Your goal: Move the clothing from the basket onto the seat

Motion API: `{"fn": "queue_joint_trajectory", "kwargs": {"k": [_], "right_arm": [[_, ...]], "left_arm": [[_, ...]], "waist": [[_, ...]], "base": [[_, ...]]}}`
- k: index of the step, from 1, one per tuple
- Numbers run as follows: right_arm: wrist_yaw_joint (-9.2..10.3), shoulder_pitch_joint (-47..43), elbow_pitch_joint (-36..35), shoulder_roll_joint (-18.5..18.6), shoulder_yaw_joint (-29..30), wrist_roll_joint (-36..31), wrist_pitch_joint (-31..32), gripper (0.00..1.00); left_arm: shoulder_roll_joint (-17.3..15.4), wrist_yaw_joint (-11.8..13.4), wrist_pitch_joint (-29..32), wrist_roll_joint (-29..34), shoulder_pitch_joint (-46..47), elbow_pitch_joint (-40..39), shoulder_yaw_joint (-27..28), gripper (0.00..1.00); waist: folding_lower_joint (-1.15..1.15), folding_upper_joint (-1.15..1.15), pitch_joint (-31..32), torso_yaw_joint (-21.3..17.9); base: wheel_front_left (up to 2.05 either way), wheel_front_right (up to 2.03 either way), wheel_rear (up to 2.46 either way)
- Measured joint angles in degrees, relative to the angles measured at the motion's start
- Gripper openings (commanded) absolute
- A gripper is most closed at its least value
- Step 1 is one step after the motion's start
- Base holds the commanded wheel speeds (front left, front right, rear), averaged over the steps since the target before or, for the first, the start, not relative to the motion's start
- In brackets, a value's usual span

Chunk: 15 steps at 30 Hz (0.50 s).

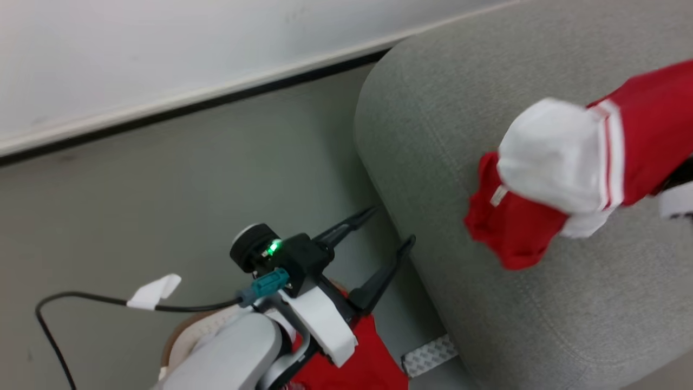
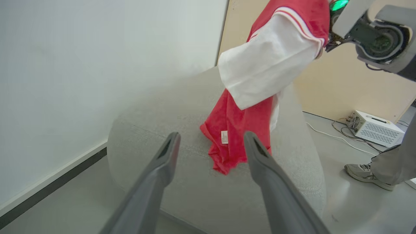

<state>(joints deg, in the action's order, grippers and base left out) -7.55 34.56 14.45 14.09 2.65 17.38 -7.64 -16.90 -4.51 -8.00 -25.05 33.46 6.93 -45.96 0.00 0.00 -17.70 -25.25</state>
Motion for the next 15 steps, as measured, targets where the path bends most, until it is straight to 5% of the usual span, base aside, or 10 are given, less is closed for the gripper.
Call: {"fn": "queue_joint_trajectory", "kwargs": {"k": [15], "right_arm": [[0.0, 23.78, 11.96, 13.48, 9.43, 2.03, 1.13, 0.0]], "left_arm": [[-4.09, -0.48, 2.78, 0.82, 4.47, -4.48, 0.82, 1.0]], "waist": [[-0.01, 0.0, -14.11, 6.51]], "base": [[0.0, 0.0, 0.0]]}}
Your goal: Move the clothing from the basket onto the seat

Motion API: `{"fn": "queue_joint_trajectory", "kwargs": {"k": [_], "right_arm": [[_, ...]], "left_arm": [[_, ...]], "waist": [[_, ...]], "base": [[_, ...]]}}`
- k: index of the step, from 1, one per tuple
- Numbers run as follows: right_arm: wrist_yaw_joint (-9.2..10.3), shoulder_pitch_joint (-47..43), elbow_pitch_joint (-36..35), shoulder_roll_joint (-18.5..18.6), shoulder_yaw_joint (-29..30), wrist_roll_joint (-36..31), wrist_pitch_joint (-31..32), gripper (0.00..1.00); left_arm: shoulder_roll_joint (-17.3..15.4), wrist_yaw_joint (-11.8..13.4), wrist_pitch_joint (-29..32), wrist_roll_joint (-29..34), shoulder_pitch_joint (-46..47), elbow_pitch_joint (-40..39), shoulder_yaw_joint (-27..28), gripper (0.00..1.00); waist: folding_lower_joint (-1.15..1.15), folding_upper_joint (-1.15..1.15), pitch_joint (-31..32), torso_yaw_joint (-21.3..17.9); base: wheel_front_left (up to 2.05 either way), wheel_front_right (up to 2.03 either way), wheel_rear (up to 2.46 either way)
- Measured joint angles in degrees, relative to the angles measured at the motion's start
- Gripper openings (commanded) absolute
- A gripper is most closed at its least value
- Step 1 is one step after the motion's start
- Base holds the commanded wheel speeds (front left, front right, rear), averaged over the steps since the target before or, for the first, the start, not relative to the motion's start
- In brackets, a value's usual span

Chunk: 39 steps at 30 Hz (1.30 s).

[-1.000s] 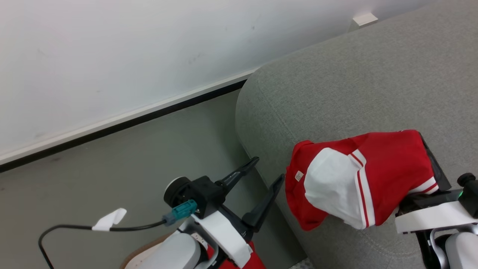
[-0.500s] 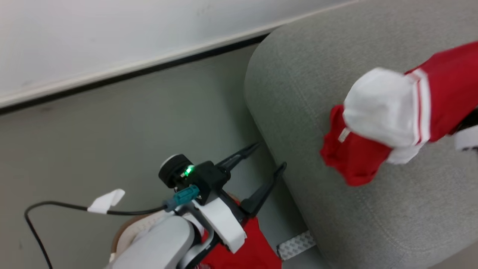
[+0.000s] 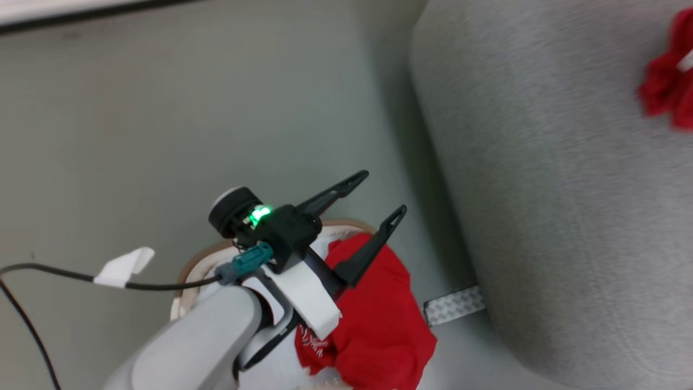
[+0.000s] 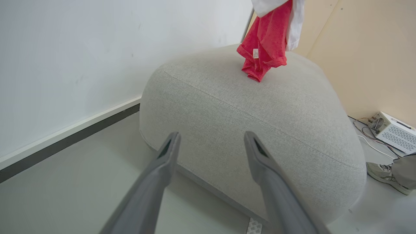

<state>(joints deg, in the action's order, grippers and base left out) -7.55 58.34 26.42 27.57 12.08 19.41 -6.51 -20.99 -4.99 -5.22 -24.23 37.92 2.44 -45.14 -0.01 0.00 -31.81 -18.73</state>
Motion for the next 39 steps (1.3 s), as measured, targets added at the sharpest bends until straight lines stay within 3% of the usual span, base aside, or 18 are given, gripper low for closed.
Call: {"fn": "queue_joint_trajectory", "kwargs": {"k": [7, 17, 19, 21, 22, 23, 24, 34, 39], "right_arm": [[0.0, 6.11, 7.42, 4.01, -1.85, -5.36, 3.08, 0.0], [0.0, 1.31, 24.21, 2.92, -1.83, -10.26, 8.17, 0.0], [0.0, 0.48, 25.72, 2.53, -2.85, -10.51, 9.11, 0.18], [0.0, 0.09, 26.27, 1.83, -3.68, -10.34, 9.01, 0.21], [0.0, 0.04, 26.5, 1.64, -4.28, -10.33, 9.31, 0.28], [0.0, 0.03, 26.92, 1.43, -4.68, -10.22, 10.01, 0.41], [0.0, -0.04, 27.28, 1.26, -5.16, -9.89, 10.69, 1.0], [0.0, -4.53, 27.03, 1.79, -15.18, -5.72, 15.59, 1.0], [0.0, -9.21, 23.12, 3.32, -20.5, 1.2, 19.38, 1.0]], "left_arm": [[-1.68, 0.0, -0.01, 0.52, 1.21, -1.1, 0.55, 1.0], [-1.21, 0.01, -1.74, 0.51, 1.8, -0.2, 0.43, 1.0], [-1.15, 0.1, -1.99, 0.47, 1.89, 0.22, 0.49, 1.0], [-1.09, 0.33, -2.21, 0.37, 1.9, 0.58, 0.51, 1.0], [-1.09, 0.36, -2.29, 0.29, 1.9, 0.71, 0.53, 1.0], [-1.1, 0.49, -2.42, 0.13, 1.87, 0.88, 0.57, 1.0], [-1.1, 0.52, -2.45, -0.09, 1.82, 1.1, 0.58, 1.0], [-0.13, 1.92, -4.56, -2.1, -1.62, 4.37, 0.53, 1.0], [-0.05, 3.08, -5.97, -3.57, -4.33, 6.03, 1.35, 1.0]], "waist": [[-0.01, 0.0, -6.07, 3.92], [0.0, 0.0, -8.57, 8.31], [0.0, 0.0, -8.28, 8.47], [0.0, 0.0, -7.9, 8.49], [0.0, 0.0, -7.67, 8.45], [0.0, 0.0, -7.38, 8.39], [0.0, 0.0, -7.03, 8.31], [0.01, 0.0, 0.09, 6.89], [0.01, 0.0, 5.28, 6.05]], "base": [[0.0, 0.0, 0.0], [0.0, 0.0, 0.0], [0.0, 0.0, 0.0], [0.0, 0.0, 0.0], [0.0, 0.0, 0.0], [0.0, 0.0, 0.0], [0.0, 0.0, 0.0], [0.0, 0.0, 0.0], [0.0, 0.0, 0.0]]}}
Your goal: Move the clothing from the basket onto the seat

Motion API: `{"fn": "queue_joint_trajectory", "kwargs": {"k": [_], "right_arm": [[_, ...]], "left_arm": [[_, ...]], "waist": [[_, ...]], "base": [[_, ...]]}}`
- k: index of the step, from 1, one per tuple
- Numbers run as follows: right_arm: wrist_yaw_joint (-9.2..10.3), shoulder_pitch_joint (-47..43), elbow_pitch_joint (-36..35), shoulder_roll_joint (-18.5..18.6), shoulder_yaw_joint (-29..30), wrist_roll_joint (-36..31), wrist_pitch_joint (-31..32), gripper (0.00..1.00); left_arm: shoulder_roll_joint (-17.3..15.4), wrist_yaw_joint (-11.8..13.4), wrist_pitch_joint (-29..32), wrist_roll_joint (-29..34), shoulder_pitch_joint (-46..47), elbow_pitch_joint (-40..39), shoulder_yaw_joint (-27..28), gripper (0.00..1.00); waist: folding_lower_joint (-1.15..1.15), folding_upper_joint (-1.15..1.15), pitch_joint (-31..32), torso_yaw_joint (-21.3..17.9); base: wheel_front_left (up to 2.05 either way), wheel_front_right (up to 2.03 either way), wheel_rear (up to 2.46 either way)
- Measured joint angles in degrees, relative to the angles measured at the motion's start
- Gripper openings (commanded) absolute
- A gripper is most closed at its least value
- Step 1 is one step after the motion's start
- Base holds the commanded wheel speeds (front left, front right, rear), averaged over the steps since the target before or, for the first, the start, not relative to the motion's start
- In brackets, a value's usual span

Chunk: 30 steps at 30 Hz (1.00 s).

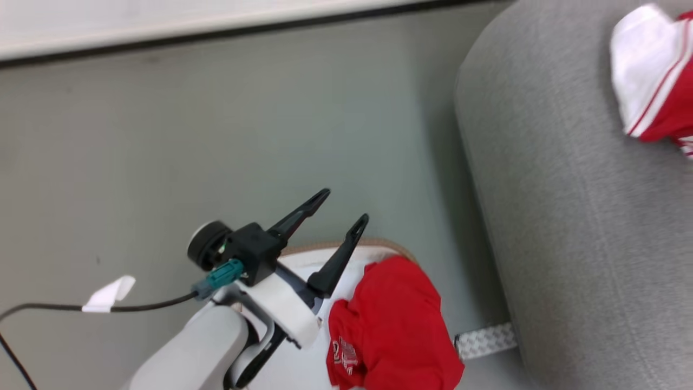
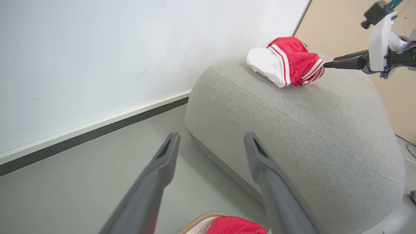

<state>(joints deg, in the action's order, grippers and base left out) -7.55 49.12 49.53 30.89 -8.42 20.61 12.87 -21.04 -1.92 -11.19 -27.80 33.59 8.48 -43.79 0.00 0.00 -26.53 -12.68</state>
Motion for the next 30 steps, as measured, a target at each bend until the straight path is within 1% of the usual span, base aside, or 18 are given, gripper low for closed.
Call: {"fn": "queue_joint_trajectory", "kwargs": {"k": [5, 9, 13, 16, 18, 21, 25, 29, 30], "right_arm": [[0.0, -4.59, -7.34, 4.8, -3.98, 4.82, 1.36, 1.0], [0.0, -7.89, -14.03, 7.44, -5.26, 7.24, 1.33, 1.0], [0.0, -11.35, -20.87, 8.89, -4.53, 8.27, 1.13, 1.0], [0.0, -14.26, -25.86, 8.58, -2.47, 8.93, 0.48, 1.0], [0.0, -16.38, -29.22, 7.36, -0.41, 8.51, -0.03, 1.0], [-0.01, -20.22, -33.81, 4.07, 2.69, 7.11, -1.78, 1.0], [0.0, -25.82, -39.22, -1.37, 6.6, 4.13, -5.02, 1.0], [0.0, -31.45, -43.33, -8.06, 9.05, 1.67, -9.16, 1.0], [0.0, -32.94, -44.21, -9.46, 9.33, 0.74, -10.14, 1.0]], "left_arm": [[-0.12, 1.48, -1.21, -1.78, -2.95, 0.69, 1.42, 1.0], [-0.49, 3.04, -2.11, -2.57, -4.98, 0.65, 3.23, 1.0], [-1.05, 4.82, -2.98, -3.48, -6.86, 0.13, 5.32, 1.0], [-1.65, 6.58, -3.22, -4.57, -8.61, -0.89, 7.48, 1.0], [-2.1, 8.0, -3.5, -5.41, -10.19, -1.67, 9.64, 1.0], [-3.1, 9.81, -3.6, -6.05, -13.11, -2.87, 12.5, 1.0], [-3.21, 12.3, -3.81, -6.34, -17.9, -3.94, 15.73, 1.0], [-2.48, 14.13, -3.89, -5.68, -22.32, -5.75, 20.29, 1.0], [-2.13, 14.22, -3.89, -5.25, -23.52, -6.05, 21.63, 1.0]], "waist": [[0.01, 0.0, 5.47, -0.64], [0.02, 0.0, 10.02, -0.64], [0.02, 0.0, 14.73, -0.04], [0.02, 0.0, 18.06, 0.78], [0.02, 0.0, 20.13, 1.44], [0.02, 0.0, 22.81, 2.53], [0.02, 0.0, 25.55, 4.14], [0.02, 0.0, 26.86, 5.75], [0.02, 0.0, 27.05, 6.07]], "base": [[0.0, 0.0, 0.0], [0.0, 0.0, 0.0], [0.0, 0.0, 0.0], [0.0, 0.0, 0.0], [0.0, 0.0, 0.0], [0.0, 0.0, 0.0], [0.0, 0.0, 0.0], [0.0, 0.0, 0.0], [0.0, 0.0, 0.0]]}}
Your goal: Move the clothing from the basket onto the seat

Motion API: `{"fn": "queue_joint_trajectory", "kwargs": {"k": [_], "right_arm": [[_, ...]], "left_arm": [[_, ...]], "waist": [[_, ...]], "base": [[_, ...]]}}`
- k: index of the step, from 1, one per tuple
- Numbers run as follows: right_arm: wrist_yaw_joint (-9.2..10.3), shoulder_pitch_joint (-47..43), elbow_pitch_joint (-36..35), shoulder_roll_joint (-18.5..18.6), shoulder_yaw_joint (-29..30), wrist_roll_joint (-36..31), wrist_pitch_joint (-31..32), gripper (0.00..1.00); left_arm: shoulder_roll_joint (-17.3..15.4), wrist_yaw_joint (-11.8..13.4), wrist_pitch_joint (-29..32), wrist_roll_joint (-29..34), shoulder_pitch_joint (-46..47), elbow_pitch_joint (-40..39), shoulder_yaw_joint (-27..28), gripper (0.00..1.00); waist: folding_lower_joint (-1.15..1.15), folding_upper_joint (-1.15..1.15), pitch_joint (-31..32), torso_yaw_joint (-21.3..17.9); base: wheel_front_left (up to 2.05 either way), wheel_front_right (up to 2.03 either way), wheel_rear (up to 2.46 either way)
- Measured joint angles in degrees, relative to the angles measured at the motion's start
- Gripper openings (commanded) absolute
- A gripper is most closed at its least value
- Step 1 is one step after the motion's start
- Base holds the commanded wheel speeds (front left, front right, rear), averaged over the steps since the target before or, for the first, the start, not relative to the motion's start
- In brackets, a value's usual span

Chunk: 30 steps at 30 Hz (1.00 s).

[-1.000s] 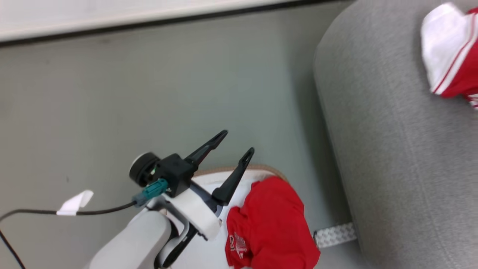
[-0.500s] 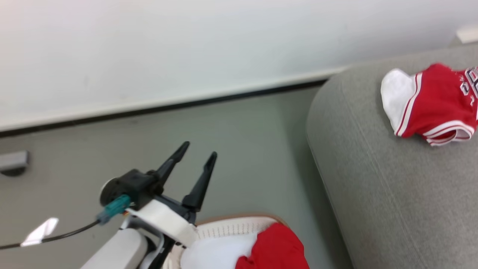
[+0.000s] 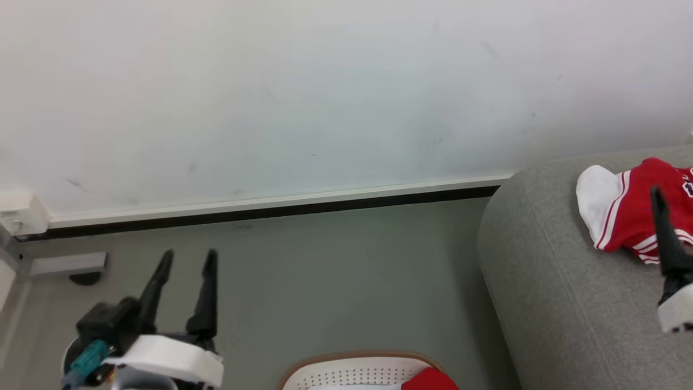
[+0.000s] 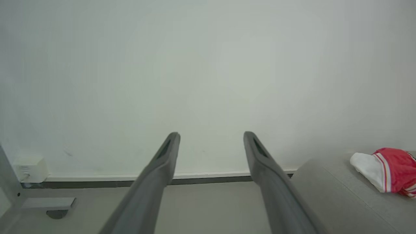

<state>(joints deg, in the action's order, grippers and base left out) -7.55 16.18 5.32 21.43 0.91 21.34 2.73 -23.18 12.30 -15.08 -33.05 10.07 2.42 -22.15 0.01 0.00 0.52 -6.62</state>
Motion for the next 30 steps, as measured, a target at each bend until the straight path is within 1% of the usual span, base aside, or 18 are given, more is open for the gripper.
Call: {"fn": "queue_joint_trajectory", "kwargs": {"k": [4, 6, 9, 13, 15, 19, 24, 30], "right_arm": [[0.0, -5.47, -2.29, -5.25, 1.43, -2.4, -4.0, 1.0], [0.0, -7.58, -3.39, -8.4, 1.55, -3.31, -5.98, 1.0], [0.0, -10.46, -3.7, -11.77, 0.93, -3.68, -8.95, 1.0], [0.0, -13.15, -2.03, -14.26, -0.74, -3.6, -13.12, 1.0], [0.0, -13.9, -0.52, -14.62, -1.88, -3.71, -14.45, 1.0], [0.0, -14.29, 2.23, -15.55, -4.14, -4.33, -15.93, 1.0], [0.0, -14.26, 4.06, -15.84, -5.35, -4.49, -16.9, 1.0], [0.0, -13.93, 4.79, -16.18, -5.75, -4.63, -17.41, 1.0]], "left_arm": [[2.68, 0.04, -0.04, 2.6, -3.88, -1.9, 5.79, 1.0], [3.76, -0.55, -0.04, 4.53, -5.67, -2.44, 8.22, 1.0], [6.22, -2.31, -0.04, 6.22, -7.62, -1.52, 10.72, 1.0], [9.44, -4.82, -0.04, 8.46, -9.32, -0.67, 13.66, 1.0], [11.23, -5.94, -0.04, 9.34, -10.48, -0.42, 15.39, 1.0], [13.82, -8.4, -0.04, 11.96, -12.51, -0.12, 17.95, 1.0], [15.68, -11.07, -0.04, 14.86, -13.05, 0.64, 20.12, 1.0], [17.22, -13.33, -0.04, 17.19, -12.95, 1.1, 21.94, 1.0]], "waist": [[0.0, 0.0, 0.26, 1.08], [0.0, 0.0, -0.04, 1.33], [-0.01, 0.0, -0.4, 1.82], [-0.01, 0.0, -0.6, 2.18], [-0.01, 0.0, -0.62, 2.05], [-0.01, 0.0, -0.52, 1.48], [-0.02, 0.0, -0.57, 1.18], [-0.02, 0.0, -0.71, 1.24]], "base": [[0.0, 0.0, 0.0], [0.0, 0.0, 0.0], [0.0, 0.0, 0.0], [0.0, 0.0, 0.0], [0.0, 0.0, 0.0], [0.0, 0.0, 0.0], [0.0, 0.0, 0.0], [0.0, 0.0, 0.0]]}}
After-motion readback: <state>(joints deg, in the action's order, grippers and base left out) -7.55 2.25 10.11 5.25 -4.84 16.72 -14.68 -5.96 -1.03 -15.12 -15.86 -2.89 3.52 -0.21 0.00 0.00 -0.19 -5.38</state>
